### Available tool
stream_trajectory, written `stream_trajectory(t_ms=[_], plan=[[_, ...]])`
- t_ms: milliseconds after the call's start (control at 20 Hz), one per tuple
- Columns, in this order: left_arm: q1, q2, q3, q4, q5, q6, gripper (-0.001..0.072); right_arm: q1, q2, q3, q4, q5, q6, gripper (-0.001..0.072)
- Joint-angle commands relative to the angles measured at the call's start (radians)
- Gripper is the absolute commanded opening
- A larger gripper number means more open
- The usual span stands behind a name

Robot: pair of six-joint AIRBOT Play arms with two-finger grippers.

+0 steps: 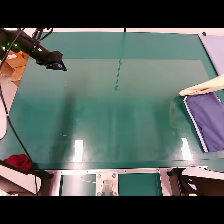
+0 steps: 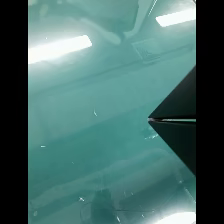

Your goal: Fold the shirts.

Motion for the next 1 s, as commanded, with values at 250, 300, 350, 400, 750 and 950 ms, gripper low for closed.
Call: stream_trajectory(t_ms=[250,300,350,400,750,950], plan=[[-0.002,0.000,0.000,-0.032,-0.003,-0.001,0.0018,-0.158,0.130,-0.124,-0.311,0.078,0.021,0.0016],[-0.002,0.000,0.000,-0.041,-0.005,-0.001,0.0018,-0.158,0.161,-0.186,-0.355,0.076,0.027,0.0016],[-0.002,0.000,0.000,-0.042,-0.008,-0.001,0.0018,-0.159,0.187,-0.248,-0.414,0.074,0.050,0.0016],[-0.002,0.000,0.000,-0.044,-0.021,-0.001,0.0019,-0.159,0.213,-0.314,-0.501,0.069,0.093,0.0016],[-0.002,0.000,0.000,-0.043,-0.045,0.000,0.0018,-0.159,0.248,-0.557,-0.889,0.029,0.210,0.0036],[-0.002,0.001,0.000,-0.044,-0.019,0.000,0.0018,-0.139,0.245,-0.522,-0.829,0.047,0.211,0.0700]])
